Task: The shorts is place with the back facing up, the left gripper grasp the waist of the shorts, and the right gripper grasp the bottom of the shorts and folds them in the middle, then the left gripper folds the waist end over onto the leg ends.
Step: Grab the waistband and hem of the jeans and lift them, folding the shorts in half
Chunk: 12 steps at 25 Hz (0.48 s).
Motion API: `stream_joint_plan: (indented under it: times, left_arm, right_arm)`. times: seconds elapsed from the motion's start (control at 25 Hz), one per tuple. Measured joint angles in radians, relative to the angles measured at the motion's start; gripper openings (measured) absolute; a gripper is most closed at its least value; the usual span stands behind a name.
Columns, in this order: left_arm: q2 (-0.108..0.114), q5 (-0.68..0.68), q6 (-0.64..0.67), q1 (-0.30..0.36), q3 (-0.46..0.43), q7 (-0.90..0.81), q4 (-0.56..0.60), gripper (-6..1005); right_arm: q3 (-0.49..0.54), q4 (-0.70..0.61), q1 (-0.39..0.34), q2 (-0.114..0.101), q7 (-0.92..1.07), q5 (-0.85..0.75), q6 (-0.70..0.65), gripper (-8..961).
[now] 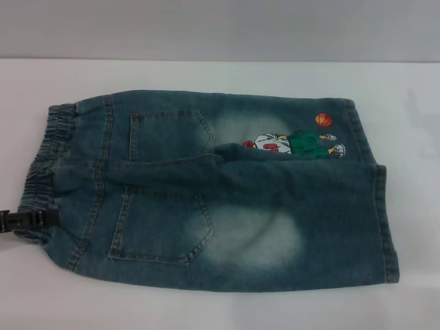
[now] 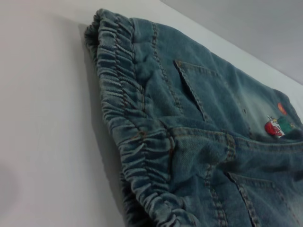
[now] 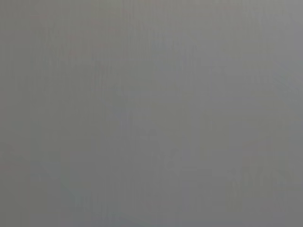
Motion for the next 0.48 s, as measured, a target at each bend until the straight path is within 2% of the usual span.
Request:
stream_joint_plan:
  times: [0.48]
  left_arm:
    - [0.005, 0.002, 0.022, 0.011, -0.023, 0.000, 0.001, 768]
  right_arm:
    - [0.007, 0.000, 0.007, -0.003, 0.000, 0.002, 0.020, 712]
